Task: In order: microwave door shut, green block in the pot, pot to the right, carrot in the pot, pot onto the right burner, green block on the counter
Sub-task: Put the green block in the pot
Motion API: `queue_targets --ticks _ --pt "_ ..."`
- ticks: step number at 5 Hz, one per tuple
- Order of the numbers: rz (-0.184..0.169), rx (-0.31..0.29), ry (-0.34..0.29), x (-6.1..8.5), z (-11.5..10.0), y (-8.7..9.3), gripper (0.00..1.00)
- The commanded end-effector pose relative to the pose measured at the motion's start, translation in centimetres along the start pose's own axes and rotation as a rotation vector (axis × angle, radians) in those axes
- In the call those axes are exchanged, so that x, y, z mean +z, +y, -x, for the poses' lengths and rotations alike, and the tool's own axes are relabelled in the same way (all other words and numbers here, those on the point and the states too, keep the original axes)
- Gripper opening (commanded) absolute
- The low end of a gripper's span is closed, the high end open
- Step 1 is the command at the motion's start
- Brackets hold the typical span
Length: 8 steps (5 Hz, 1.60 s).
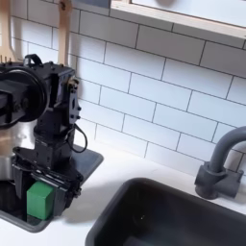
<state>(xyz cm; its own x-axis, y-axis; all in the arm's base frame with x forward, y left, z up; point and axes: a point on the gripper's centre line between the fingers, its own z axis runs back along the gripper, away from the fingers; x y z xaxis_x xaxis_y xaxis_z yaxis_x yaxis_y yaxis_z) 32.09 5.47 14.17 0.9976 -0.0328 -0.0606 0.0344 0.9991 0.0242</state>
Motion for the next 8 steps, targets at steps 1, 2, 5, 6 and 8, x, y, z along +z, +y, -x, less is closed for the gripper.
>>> queue_targets --ticks 1,2,5,6,8 --pt "0.014 0.026 0.013 -0.7 0.0 -0.2 0.0" --pt "0.01 0.018 0.001 -0.1 0.1 -0.3 0.0" --pt "-0.001 -0.014 -0.045 3.6 -0.1 0.4 0.0" --pt "-0.015 0.024 -0.088 5.1 -1.1 1.9 0.0" --pt "-0.049 0.092 -0.155 7.6 -2.6 5.8 0.0"
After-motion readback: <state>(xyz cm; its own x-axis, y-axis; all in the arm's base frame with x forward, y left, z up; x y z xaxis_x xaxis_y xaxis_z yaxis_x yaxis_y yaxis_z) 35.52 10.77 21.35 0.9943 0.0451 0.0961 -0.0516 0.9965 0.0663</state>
